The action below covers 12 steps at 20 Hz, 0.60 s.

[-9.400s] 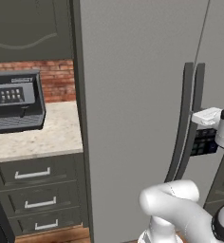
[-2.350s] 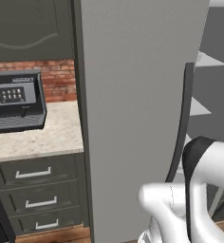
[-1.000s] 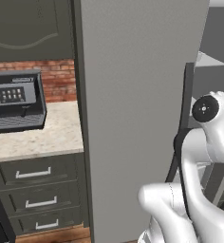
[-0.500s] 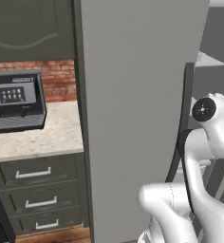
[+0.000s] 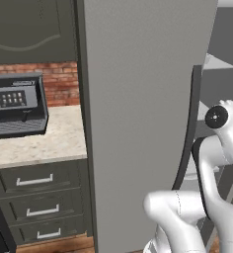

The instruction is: Open the freezer door, pick up the ice cube tray from the freezer, and place it on the dining counter.

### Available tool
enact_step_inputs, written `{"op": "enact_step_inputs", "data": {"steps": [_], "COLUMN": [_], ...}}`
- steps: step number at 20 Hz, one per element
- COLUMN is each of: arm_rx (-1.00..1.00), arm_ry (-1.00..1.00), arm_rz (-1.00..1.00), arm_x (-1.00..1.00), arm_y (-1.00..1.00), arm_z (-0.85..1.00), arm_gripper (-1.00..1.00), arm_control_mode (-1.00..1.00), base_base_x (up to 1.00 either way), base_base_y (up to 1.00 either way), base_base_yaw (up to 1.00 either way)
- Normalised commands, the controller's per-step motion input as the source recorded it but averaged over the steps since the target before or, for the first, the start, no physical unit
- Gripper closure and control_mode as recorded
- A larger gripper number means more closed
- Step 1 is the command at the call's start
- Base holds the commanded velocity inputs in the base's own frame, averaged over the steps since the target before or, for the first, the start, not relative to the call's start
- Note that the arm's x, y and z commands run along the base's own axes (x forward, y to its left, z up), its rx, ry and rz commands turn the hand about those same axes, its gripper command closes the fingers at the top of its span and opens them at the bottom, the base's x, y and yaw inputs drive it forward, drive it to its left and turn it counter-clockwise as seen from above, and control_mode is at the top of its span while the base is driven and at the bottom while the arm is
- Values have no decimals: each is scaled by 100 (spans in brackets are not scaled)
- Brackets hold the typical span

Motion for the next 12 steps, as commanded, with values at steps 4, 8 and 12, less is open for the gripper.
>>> {"op": "enact_step_inputs", "data": {"steps": [4,8,12], "arm_rx": [0,0,0], "arm_ry": [-1,-1,0], "arm_rz": [0,0,0], "arm_x": [26,25,24], "arm_y": [-21,-9,-11], "arm_z": [-28,-23,-16], "arm_gripper": [-100,-100,-100], "arm_control_mode": [-100,-100,-100], "base_base_x": [0,0,0], "base_base_y": [0,0,0], "base_base_yaw": [0,0,0]}}
